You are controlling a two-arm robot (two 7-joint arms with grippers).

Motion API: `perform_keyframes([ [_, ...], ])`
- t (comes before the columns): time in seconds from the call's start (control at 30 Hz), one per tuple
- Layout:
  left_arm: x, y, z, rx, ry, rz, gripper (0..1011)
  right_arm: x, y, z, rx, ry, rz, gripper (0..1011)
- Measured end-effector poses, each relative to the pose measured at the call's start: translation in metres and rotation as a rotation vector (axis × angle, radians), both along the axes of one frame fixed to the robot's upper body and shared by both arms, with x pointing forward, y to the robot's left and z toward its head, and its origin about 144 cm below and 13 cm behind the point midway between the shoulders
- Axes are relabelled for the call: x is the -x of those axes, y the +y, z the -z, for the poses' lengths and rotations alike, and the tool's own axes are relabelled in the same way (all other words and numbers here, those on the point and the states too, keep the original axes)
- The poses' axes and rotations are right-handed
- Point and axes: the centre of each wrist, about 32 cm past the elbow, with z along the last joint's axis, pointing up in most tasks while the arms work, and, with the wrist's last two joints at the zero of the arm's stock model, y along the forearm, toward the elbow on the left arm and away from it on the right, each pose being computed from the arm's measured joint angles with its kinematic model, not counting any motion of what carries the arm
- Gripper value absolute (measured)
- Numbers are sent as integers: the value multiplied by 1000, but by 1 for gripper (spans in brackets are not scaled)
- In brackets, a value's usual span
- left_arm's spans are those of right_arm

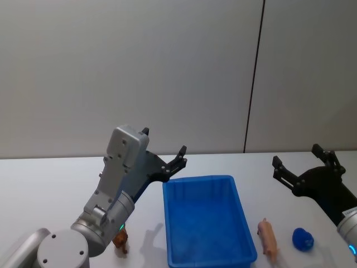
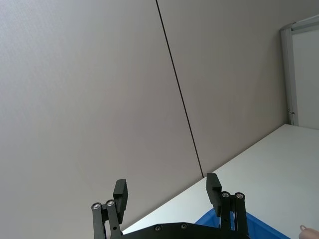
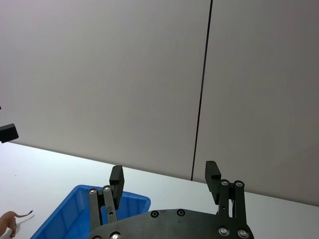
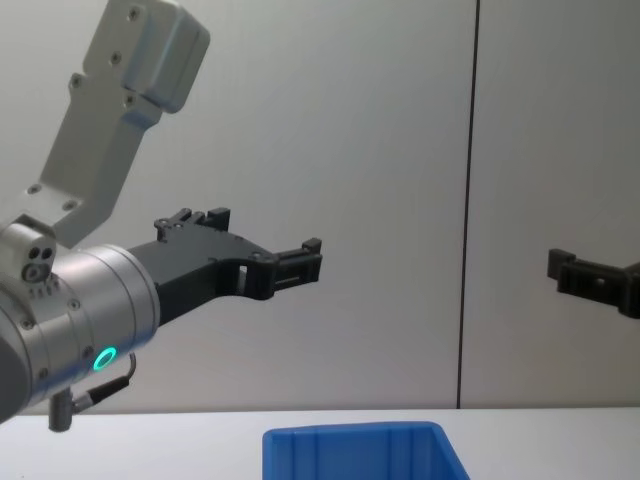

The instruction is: Pick up the two dolls from the table and place them into the box.

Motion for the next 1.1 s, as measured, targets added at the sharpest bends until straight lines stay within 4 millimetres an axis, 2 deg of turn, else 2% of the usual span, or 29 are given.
perform_keyframes([
  [1.1, 0, 0, 0, 0, 0, 0, 1001, 0, 0, 0, 0, 0, 0, 1001],
])
